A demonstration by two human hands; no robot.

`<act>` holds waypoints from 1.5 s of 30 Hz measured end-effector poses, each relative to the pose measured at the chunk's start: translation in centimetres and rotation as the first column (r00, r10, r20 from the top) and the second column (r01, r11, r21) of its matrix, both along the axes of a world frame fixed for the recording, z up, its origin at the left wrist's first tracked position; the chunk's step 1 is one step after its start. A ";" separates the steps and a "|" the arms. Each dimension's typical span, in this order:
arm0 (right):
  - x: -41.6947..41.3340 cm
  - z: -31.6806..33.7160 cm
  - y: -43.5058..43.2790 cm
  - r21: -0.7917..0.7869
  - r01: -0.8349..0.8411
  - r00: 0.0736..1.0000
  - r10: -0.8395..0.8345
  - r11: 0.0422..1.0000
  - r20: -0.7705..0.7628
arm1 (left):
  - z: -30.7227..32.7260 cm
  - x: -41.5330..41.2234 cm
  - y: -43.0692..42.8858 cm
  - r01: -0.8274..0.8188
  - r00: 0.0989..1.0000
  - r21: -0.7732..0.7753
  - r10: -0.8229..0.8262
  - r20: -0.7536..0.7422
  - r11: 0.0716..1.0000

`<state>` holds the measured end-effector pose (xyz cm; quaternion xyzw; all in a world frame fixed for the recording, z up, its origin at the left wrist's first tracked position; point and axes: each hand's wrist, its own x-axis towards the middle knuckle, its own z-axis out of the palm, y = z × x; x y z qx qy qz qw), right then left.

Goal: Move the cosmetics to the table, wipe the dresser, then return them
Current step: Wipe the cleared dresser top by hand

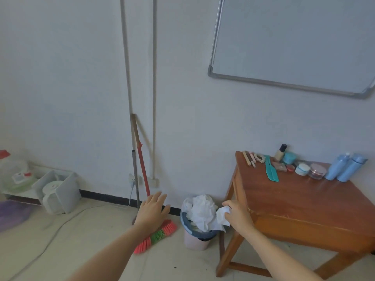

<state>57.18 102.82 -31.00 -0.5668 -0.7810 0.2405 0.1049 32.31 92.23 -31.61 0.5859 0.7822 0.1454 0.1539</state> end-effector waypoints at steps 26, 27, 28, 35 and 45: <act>-10.0 -12.6 28.4 -0.227 -0.056 0.992 0.080 0.972 0.098 | -6.1 -10.1 29.2 -0.049 0.999 -0.179 0.047 -0.013 0.983; -9.9 -13.3 29.3 -0.243 -0.054 0.991 0.082 0.969 0.106 | -6.5 -9.9 29.8 -0.049 0.999 -0.201 0.047 -0.013 0.978; -9.8 -13.8 30.0 -0.257 -0.055 0.990 0.086 0.965 0.111 | -6.8 -9.7 30.4 -0.044 0.999 -0.222 0.043 -0.012 0.974; -9.6 -13.3 33.6 -0.260 -0.051 0.989 0.086 0.964 0.122 | -8.2 -9.1 33.5 -0.009 1.000 -0.307 0.006 -0.010 0.952; -9.8 -9.4 35.8 -0.117 -0.009 0.994 0.022 0.993 0.111 | -6.2 -8.2 38.4 0.162 0.983 -0.224 -0.177 -0.049 0.961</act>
